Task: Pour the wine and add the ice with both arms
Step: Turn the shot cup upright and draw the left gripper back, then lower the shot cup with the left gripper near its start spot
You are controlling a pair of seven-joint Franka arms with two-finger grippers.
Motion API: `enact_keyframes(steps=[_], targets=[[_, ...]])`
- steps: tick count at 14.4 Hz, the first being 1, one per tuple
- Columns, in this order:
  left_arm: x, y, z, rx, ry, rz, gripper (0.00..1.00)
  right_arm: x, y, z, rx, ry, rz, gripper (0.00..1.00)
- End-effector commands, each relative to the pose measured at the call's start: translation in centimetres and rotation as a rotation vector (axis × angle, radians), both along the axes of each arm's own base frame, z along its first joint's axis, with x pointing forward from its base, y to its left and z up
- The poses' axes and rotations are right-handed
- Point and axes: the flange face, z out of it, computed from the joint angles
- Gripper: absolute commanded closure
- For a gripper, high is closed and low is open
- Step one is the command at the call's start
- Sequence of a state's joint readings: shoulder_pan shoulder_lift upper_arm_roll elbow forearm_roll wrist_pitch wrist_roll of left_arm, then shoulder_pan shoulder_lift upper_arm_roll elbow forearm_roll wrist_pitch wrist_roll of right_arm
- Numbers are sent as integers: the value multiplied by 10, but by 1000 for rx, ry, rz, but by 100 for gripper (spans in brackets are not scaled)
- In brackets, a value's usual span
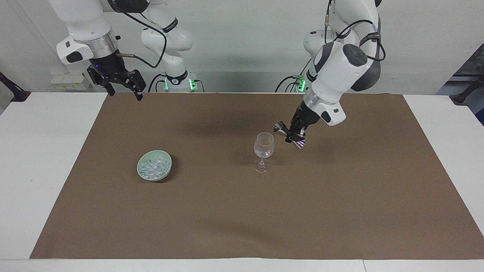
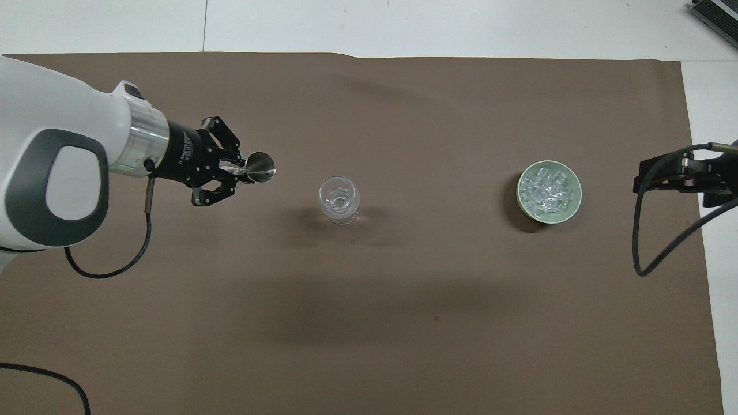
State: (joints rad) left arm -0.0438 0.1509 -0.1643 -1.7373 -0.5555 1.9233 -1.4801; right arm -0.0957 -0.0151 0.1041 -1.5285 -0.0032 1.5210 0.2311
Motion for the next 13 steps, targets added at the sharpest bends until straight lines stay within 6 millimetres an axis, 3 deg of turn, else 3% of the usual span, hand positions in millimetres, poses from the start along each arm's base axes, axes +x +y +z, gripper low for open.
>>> enact_keyframes(steps=[1, 2, 6, 8, 10, 12, 13], targets=[[-4, 46, -8, -90, 47, 76, 100, -1, -3, 0, 29, 4, 24, 0], [-5, 51, -12, -113, 59, 77, 100, -1, -3, 0, 29, 4, 24, 0], [-4, 132, -48, -324, 57, 208, 100, -1, -3, 0, 29, 4, 24, 0], [-11, 148, -66, -380, 41, 204, 100, -1, -3, 0, 29, 4, 24, 0], [-16, 152, -76, -392, 45, 205, 100, -1, -3, 0, 29, 4, 24, 0], [-30, 177, -103, -469, 22, 236, 100, -1, -3, 0, 29, 4, 24, 0], [-35, 181, -111, -495, 10, 227, 100, -1, -3, 0, 29, 6, 24, 0]])
